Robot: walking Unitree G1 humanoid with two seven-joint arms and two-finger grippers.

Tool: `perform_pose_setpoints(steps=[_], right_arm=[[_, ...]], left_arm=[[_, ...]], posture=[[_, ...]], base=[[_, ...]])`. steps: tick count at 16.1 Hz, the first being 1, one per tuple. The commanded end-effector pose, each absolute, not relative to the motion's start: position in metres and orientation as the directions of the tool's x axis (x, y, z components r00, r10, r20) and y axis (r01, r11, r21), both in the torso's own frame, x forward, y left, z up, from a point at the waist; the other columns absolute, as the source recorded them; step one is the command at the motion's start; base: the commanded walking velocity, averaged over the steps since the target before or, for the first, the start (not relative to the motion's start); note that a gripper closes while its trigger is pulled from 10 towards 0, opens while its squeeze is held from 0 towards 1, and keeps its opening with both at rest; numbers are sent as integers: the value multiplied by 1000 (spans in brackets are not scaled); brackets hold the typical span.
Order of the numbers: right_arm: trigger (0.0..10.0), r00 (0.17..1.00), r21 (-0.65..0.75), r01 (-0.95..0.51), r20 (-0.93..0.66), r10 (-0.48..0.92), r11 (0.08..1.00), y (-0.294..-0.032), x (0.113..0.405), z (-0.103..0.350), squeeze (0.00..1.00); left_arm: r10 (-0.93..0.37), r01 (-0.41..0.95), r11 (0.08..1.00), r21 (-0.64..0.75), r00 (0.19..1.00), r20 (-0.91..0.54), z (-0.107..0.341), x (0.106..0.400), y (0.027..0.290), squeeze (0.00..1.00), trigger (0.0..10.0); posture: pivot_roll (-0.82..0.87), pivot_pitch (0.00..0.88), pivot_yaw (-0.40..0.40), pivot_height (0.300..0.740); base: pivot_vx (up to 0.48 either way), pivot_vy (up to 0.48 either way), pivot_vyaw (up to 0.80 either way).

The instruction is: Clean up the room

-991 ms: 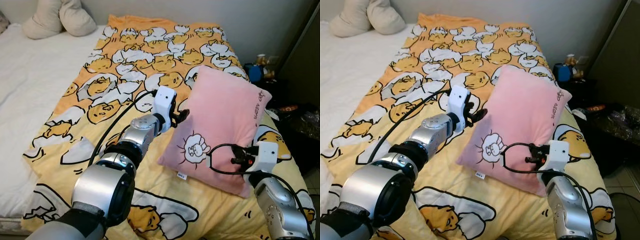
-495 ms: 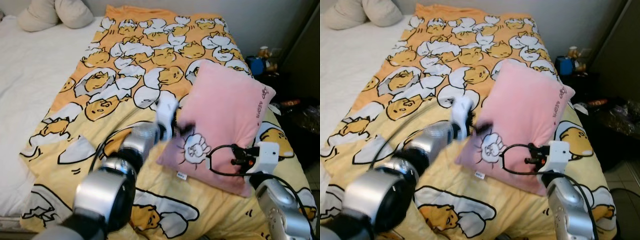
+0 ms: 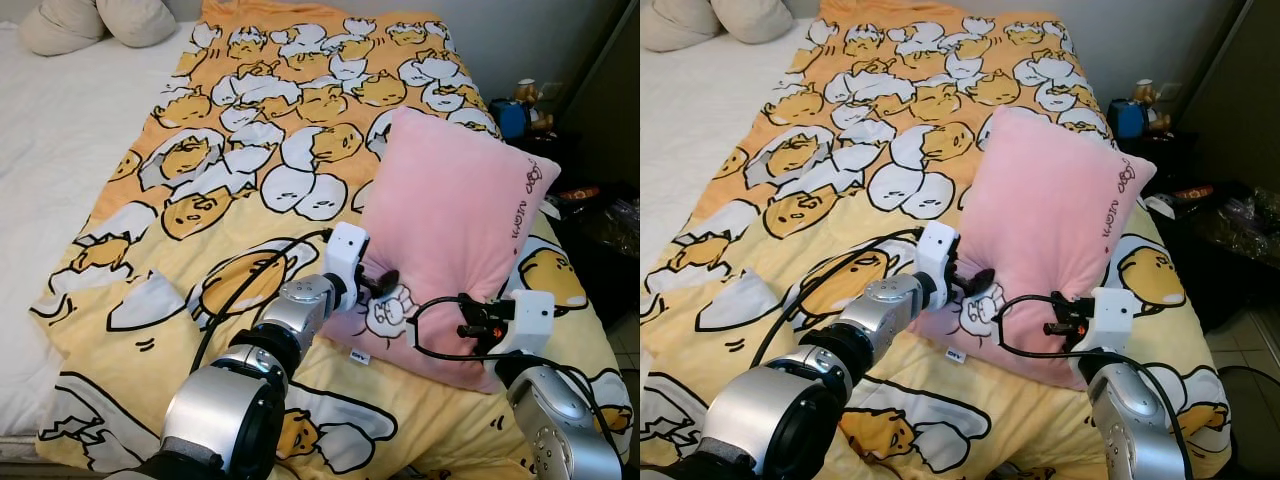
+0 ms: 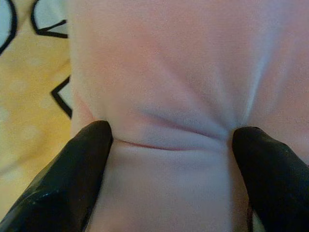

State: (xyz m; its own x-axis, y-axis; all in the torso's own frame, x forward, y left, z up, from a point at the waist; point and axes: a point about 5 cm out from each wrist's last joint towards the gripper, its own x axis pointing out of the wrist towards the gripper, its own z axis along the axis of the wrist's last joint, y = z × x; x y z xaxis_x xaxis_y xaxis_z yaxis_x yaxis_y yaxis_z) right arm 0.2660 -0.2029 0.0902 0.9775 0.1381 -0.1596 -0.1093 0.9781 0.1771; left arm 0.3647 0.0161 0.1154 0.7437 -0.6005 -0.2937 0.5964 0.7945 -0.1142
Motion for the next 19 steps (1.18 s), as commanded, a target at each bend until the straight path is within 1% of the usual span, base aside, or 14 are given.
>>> perform_pose_setpoints(steps=[1,2,4,6,7,8,10,12,14,16,18,19], right_arm=[[0,951,213,-138,-246,190,967,-191,257,72,0],[0,948,219,-142,-252,196,966,-190,254,71,0],[0,943,229,-141,-265,201,963,-188,251,68,0],[0,937,258,-112,-295,189,960,-189,247,58,0],[0,935,273,-92,-306,177,957,-189,247,53,0],[0,934,280,-93,-308,182,955,-187,248,52,0],[0,929,303,-88,-319,188,949,-185,249,48,0],[0,926,334,-45,-341,165,941,-188,249,39,0],[0,923,335,-42,-347,165,941,-188,249,36,0],[0,923,323,-51,-346,168,945,-189,252,36,0],[0,926,232,-28,-360,113,972,-199,262,39,0],[0,910,152,16,-412,48,988,-208,266,33,0]], left_arm=[[-591,581,801,-145,729,-346,100,356,13,0,10000],[-568,536,822,-191,760,-315,106,362,21,0,0],[-571,519,820,-242,766,-294,108,364,26,0,0],[-511,386,833,-397,811,-284,111,370,35,0,0],[-527,398,820,-412,805,-272,114,370,32,0,0],[-569,460,803,-379,780,-259,117,369,25,0,0],[-604,521,787,-330,760,-239,119,367,20,0,0],[-626,561,776,-288,740,-246,116,364,17,0,0],[-677,615,734,-288,691,-252,113,359,9,0,0],[-685,655,727,-204,672,-283,103,354,11,0,0],[-691,679,718,-153,669,-272,103,355,20,0,0],[-684,677,724,-135,677,-272,103,357,25,0,0]], posture=[[-249,248,48,740],[-244,252,43,740],[-231,255,31,740],[-209,259,24,740],[-200,260,20,740],[-193,259,17,740],[-186,252,16,740],[-174,245,20,740],[-166,239,24,740],[-162,231,23,740],[-143,208,18,740],[-132,195,16,740]], base=[[0,0,0],[0,0,0],[0,0,0],[0,0,0],[0,0,0],[0,0,0],[0,0,0],[0,0,0],[0,0,0],[0,0,0],[0,0,0],[0,0,0]])
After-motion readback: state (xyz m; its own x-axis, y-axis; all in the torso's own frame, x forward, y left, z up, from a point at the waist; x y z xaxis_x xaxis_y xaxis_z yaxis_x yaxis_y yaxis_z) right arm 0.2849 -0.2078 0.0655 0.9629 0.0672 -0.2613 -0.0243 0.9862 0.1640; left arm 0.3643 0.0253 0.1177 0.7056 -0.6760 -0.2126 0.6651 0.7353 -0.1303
